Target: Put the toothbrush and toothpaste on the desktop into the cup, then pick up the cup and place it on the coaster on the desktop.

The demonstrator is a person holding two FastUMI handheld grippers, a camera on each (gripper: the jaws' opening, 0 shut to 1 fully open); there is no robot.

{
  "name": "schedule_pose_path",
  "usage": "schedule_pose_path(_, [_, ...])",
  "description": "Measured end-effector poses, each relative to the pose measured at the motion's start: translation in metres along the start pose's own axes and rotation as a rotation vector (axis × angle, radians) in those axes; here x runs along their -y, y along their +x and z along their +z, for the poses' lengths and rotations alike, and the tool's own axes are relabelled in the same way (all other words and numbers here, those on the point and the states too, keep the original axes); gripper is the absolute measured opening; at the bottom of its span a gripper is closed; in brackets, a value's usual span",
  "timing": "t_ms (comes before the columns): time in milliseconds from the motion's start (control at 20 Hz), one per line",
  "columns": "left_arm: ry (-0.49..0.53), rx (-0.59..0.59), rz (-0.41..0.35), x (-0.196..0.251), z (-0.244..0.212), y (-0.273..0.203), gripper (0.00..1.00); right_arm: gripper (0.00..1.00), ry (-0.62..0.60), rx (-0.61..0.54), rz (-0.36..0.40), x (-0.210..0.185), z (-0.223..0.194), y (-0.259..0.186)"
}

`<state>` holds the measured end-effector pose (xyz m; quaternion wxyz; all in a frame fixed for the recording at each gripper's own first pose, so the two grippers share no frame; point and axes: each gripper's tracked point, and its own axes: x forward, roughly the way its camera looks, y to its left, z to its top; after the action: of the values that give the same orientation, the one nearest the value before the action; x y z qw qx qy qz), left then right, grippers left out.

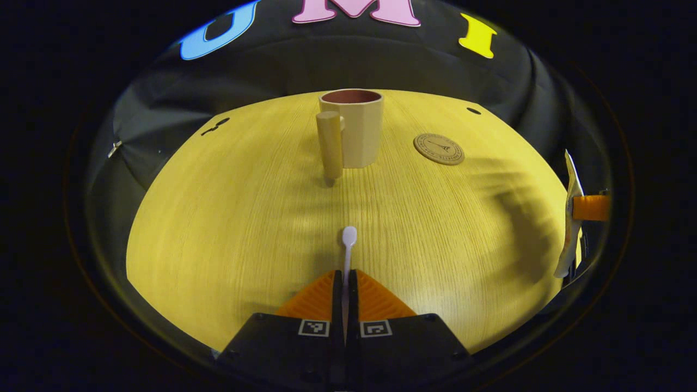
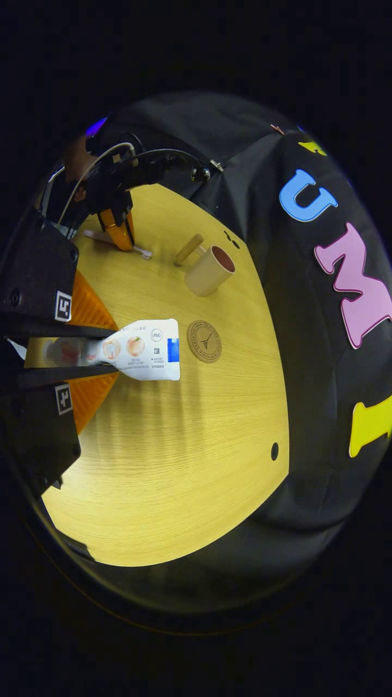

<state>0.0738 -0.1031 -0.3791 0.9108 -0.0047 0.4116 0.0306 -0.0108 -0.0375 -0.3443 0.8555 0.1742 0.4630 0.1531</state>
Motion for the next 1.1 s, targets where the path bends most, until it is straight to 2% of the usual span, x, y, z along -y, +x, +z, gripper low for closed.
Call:
schedule_pose_path(150, [0.018,0.032,-0.071,0.003,0.004,-0.005,0.06,0.27,0.016,0.059,0.026,-0.017,0.017,-0.003])
schedule_pose_path(350, [-0.033,0.109,-0.185,0.003,0.028,-0.030,0.06,0.27,0.020,0.163,0.078,-0.051,0.049,-0.004])
schedule_pose_path(800, [-0.067,0.302,-0.296,-0.042,0.092,-0.114,0.06,0.26,-0.031,0.369,0.166,-0.151,0.142,0.014])
schedule_pose_path(1100, [-0.067,0.374,-0.324,-0.076,0.112,-0.162,0.06,0.26,-0.043,0.459,0.205,-0.201,0.193,0.049])
